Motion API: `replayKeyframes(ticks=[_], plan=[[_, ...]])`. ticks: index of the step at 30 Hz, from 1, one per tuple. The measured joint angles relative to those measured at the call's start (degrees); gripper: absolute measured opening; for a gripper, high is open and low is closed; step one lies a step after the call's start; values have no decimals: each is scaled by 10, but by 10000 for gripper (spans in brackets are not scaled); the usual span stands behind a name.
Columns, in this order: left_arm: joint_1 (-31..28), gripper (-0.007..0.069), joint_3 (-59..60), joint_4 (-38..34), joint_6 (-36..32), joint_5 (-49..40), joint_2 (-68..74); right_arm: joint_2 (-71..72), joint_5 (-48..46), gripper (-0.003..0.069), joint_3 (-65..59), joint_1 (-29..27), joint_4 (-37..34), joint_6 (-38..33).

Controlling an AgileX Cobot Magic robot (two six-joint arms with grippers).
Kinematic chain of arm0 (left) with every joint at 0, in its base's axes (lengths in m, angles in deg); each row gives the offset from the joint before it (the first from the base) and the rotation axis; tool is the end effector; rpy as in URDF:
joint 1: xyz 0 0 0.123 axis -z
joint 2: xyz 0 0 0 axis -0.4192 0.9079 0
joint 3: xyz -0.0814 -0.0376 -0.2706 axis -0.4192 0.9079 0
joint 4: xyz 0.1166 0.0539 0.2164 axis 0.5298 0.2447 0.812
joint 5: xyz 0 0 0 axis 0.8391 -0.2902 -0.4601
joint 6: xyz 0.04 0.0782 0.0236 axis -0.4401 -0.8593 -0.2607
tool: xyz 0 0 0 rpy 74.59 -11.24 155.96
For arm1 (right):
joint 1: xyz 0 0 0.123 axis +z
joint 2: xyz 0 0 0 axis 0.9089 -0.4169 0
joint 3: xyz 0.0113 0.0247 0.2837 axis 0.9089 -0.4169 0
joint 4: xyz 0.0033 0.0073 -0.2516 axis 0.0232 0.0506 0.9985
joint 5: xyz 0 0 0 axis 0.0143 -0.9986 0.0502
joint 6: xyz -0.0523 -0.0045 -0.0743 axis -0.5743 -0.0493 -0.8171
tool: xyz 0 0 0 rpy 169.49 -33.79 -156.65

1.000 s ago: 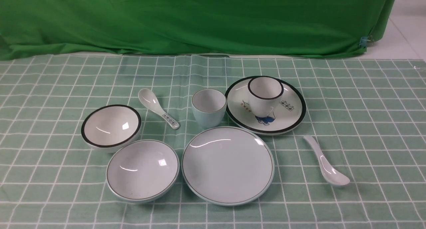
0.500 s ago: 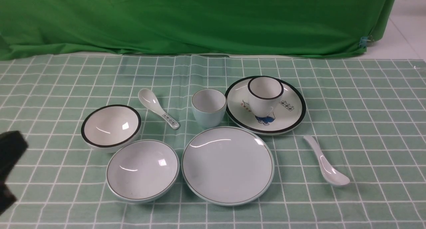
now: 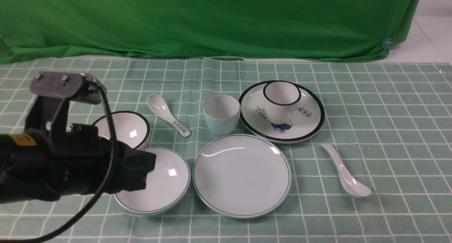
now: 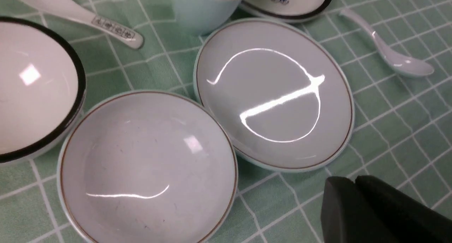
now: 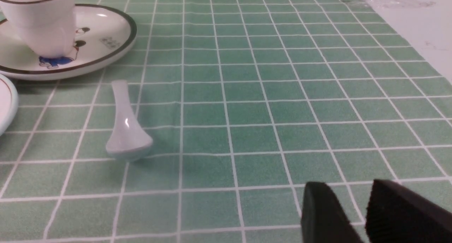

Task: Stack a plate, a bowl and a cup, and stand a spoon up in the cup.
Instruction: Use the left arm to grab a blue rice bowl

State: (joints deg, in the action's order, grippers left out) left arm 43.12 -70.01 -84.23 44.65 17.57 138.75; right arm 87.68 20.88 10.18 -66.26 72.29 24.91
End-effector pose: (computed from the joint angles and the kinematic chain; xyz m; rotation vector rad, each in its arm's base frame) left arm 0.1840 -0.0877 0.2860 0.5187 2.2555 -0.4857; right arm 0.0557 -0.0035 0.1911 -0.0071 1.7120 -0.0742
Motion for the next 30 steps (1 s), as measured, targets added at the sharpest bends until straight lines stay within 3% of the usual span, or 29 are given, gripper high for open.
replayKeyframes(ticks=[4,9,14,17,20,22,24,26,27,30], plan=[[0,17,-4,-2,-29,-21,8,0,17,242,0,0,-15,18],[0,17,-12,28,-33,-59,8,0,114,242,0,0,-83,165],[0,17,-15,38,-33,-75,8,0,173,242,0,0,-91,213],[0,17,-15,40,-47,-78,10,-6,125,225,21,14,-94,232],[0,17,-17,41,-63,-82,18,-35,53,191,79,46,-95,193],[5,17,-33,42,-85,-100,51,-113,-56,147,184,115,-95,87],[16,17,-45,55,-92,-109,77,-161,-115,134,252,159,-95,32],[48,17,-64,94,-99,-120,115,-245,-210,129,339,218,-92,-41],[54,17,-67,104,-100,-121,118,-251,-216,129,339,223,-92,-47],[110,20,-101,196,-87,-139,177,-355,-292,131,415,309,-77,-94]])
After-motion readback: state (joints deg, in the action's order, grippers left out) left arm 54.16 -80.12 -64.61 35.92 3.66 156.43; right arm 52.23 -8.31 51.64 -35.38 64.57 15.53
